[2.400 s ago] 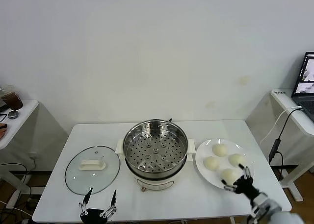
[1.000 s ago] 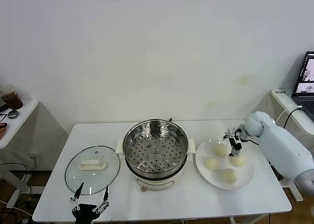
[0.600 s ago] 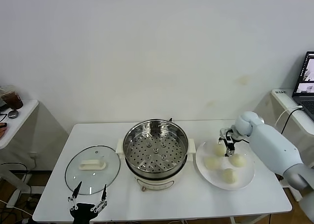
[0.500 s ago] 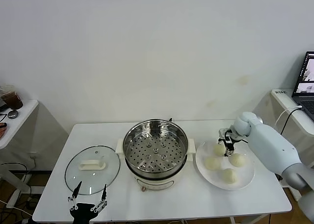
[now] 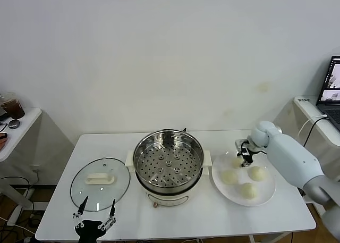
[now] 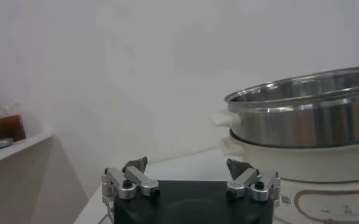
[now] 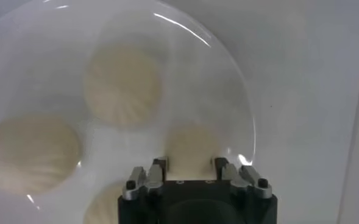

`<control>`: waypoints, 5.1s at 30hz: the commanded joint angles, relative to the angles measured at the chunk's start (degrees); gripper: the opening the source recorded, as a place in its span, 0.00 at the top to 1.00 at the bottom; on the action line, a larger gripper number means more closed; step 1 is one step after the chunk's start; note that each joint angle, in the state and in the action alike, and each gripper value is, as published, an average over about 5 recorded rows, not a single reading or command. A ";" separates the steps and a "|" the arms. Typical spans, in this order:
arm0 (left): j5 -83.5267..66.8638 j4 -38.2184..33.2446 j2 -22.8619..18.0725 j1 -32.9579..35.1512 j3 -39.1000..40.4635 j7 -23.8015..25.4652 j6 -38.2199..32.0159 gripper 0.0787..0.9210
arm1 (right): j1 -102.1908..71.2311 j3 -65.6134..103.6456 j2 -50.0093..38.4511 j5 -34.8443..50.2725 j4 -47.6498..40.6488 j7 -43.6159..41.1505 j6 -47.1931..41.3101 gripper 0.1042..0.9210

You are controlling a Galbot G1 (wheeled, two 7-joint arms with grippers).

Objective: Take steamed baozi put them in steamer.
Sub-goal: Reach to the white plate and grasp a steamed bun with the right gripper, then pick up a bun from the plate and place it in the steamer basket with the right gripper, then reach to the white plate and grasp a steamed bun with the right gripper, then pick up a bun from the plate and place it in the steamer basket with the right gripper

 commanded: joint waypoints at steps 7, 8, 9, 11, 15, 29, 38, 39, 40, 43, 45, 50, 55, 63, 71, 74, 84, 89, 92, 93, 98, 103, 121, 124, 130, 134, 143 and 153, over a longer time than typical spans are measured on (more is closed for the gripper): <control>-0.38 -1.02 0.45 -0.12 -0.03 0.20 0.13 0.12 | 9.82 -6.23 -6.35 11.67 8.77 -2.96 -0.08 0.57; -0.47 -1.18 0.55 -0.16 -0.02 0.24 0.15 0.12 | 11.93 -7.26 -7.09 13.45 9.93 -3.49 0.08 0.57; -0.57 -1.34 0.67 -0.19 -0.02 0.26 0.16 0.12 | 14.03 -8.49 -7.69 15.42 10.98 -4.00 0.30 0.57; -0.78 -1.65 0.86 -0.26 -0.04 0.30 0.17 0.12 | 18.43 -11.30 -8.31 19.66 12.77 -4.87 0.92 0.57; -1.27 -2.20 1.16 -0.41 -0.24 0.38 0.18 0.12 | 27.52 -17.58 -6.91 28.04 15.24 -6.31 3.65 0.57; -2.61 -3.79 1.04 -0.80 -1.75 0.80 0.80 0.12 | 39.00 -35.21 15.65 40.54 16.72 -4.54 17.34 0.56; -2.47 -4.48 0.54 -0.72 -2.35 0.84 0.98 0.12 | 32.34 -38.05 25.20 23.92 8.70 -0.57 31.66 0.56; -2.44 -4.50 0.46 -0.76 -2.34 0.84 1.00 0.12 | 31.71 -38.09 25.59 21.35 7.87 -0.01 32.97 0.56; -2.40 -4.51 0.38 -0.83 -2.31 0.85 1.02 0.12 | 31.12 -38.08 25.85 19.00 7.16 0.49 34.08 0.56; -2.21 -4.69 0.08 -1.07 -2.15 0.86 1.18 0.12 | 29.63 -37.48 25.94 12.78 5.61 1.90 36.75 0.56; -2.10 -4.79 -0.08 -1.16 -2.04 0.87 1.25 0.12 | 28.80 -36.57 25.80 9.24 4.71 3.09 38.50 0.55; -2.07 -4.69 -0.14 -1.19 -2.00 0.88 1.21 0.12 | 26.96 -33.66 25.97 1.68 2.39 5.98 42.97 0.54; -2.01 -4.62 -0.25 -1.19 -2.03 0.88 1.18 0.12 | 25.84 -32.16 26.50 -0.63 1.01 7.02 44.83 0.53; -1.94 -4.50 -0.40 -1.20 -2.14 0.83 1.03 0.12 | 24.26 -30.44 27.99 -2.95 -1.31 8.34 46.07 0.40; -2.14 -4.49 -0.16 -1.42 -2.27 0.85 1.07 0.12 | 27.89 -31.07 24.54 7.85 3.66 7.50 42.70 0.14; -2.41 -4.52 0.10 -1.70 -2.33 0.89 1.15 0.12 | 33.03 -33.86 20.35 17.01 9.48 5.31 35.87 0.12; -3.87 -5.39 1.39 -2.67 -2.66 1.17 1.37 0.12 | 45.90 -42.37 -4.28 38.09 33.05 -3.06 -12.37 0.12; -3.93 -5.70 1.94 -2.75 -2.68 1.32 1.32 0.12 | 45.50 -45.21 -14.41 37.96 37.12 -5.42 -18.21 0.12; -3.75 -5.41 2.09 -2.85 -2.57 1.44 1.21 0.12 | 42.17 -45.98 -19.87 37.78 38.23 -5.57 -17.43 0.12; -3.68 -5.29 2.09 -2.90 -2.53 1.47 1.16 0.12 | 40.00 -45.35 -21.37 37.16 38.30 -5.29 -17.00 0.12; -3.37 -4.79 1.98 -3.28 -2.44 1.56 0.79 0.12 | 26.46 -36.99 -25.60 30.22 36.84 -3.13 -15.02 0.12; -3.05 -4.40 1.75 -3.58 -2.53 1.63 0.56 0.12 | 16.11 -28.94 -24.78 24.84 34.03 -0.30 -14.18 0.12; -2.55 -4.37 0.61 -1.91 -4.64 1.53 -0.07 0.12 | 5.51 -21.74 -8.64 15.84 21.65 2.76 -11.60 0.12; -2.61 -4.33 0.57 -1.95 -4.76 1.54 -0.06 0.12 | 4.84 -21.42 -7.58 15.34 20.66 2.69 -11.67 0.12; -2.64 -4.09 0.51 -2.06 -4.79 1.54 -0.09 0.12 | 3.64 -20.83 -6.86 14.32 19.63 2.74 -11.89 0.13; -2.68 -3.88 0.55 -2.14 -4.86 1.53 -0.17 0.12 | 2.48 -19.59 -6.15 13.40 18.49 3.37 -11.95 0.18; -2.65 -4.15 0.43 -2.06 -4.84 1.54 -0.16 0.12 | 2.02 -18.66 -5.92 13.08 18.57 2.85 -12.96 0.41; -2.81 -4.77 0.58 -2.19 -4.59 1.59 -0.10 0.12 | 9.26 -20.12 -10.28 18.50 23.04 1.36 -13.42 0.47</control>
